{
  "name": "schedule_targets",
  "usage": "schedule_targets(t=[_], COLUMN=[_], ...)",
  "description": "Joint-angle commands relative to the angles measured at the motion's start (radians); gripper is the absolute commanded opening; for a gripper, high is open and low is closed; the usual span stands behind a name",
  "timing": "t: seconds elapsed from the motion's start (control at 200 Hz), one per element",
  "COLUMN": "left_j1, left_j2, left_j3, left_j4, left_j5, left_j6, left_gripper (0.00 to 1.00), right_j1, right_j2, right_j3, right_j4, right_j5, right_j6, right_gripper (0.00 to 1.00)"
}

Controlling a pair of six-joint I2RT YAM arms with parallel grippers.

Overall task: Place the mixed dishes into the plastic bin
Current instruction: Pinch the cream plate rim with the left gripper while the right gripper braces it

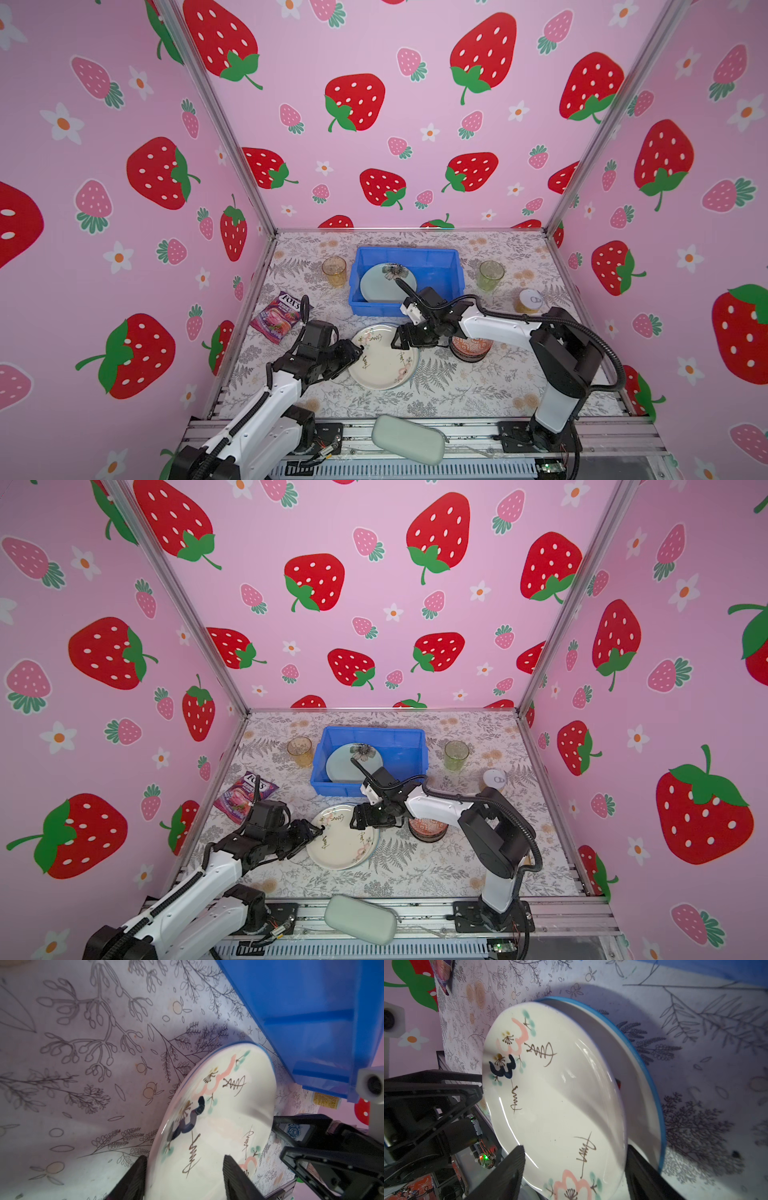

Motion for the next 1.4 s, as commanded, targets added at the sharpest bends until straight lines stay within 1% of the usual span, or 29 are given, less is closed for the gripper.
schedule_targets(t=[0.0, 0.29, 0.395, 0.565, 0.705, 0.91, 1.211, 1.316, 1.381, 1.396], left_j1=[0.002, 0.004, 0.005, 0.005, 0.007, 0.009, 0.014, 0.014, 0.015, 0.016], left_j2=[-0.026, -0.063, -0.067, -0.070, -0.084, -0.104, -0.104, -0.106, -0.108, -0.109], left_j3=[0.016, 0.023, 0.024, 0.025, 0.030, 0.039, 0.050, 0.052, 0.053, 0.051], left_j4=[-0.005, -0.008, -0.003, 0.012, 0.014, 0.014, 0.013, 0.013, 0.011, 0.011], left_j5=[0.041, 0.059, 0.070, 0.090, 0.099, 0.113, 0.119, 0.119, 0.119, 0.119], left_j6=[-0.001, -0.014, -0.016, -0.027, -0.034, -0.042, -0.044, -0.044, -0.042, -0.044], left_gripper=[0.60, 0.55, 0.51, 0.42, 0.40, 0.33, 0.20, 0.14, 0.07, 0.07], right_j1=[0.021, 0.025, 0.027, 0.029, 0.030, 0.029, 0.030, 0.030, 0.030, 0.029], right_j2=[0.013, 0.023, 0.026, 0.032, 0.038, 0.048, 0.054, 0.054, 0.052, 0.052], right_j3=[0.011, 0.021, 0.023, 0.031, 0.037, 0.048, 0.057, 0.059, 0.059, 0.060], right_j4=[0.035, 0.044, 0.051, 0.055, 0.056, 0.057, 0.053, 0.051, 0.051, 0.051], right_j5=[-0.052, -0.070, -0.077, -0.081, -0.086, -0.090, -0.092, -0.090, -0.090, -0.090], right_j6=[0.003, 0.001, 0.003, 0.006, 0.005, 0.003, -0.001, -0.002, -0.004, -0.003], right_gripper=[0.76, 0.76, 0.76, 0.75, 0.75, 0.75, 0.75, 0.75, 0.75, 0.75])
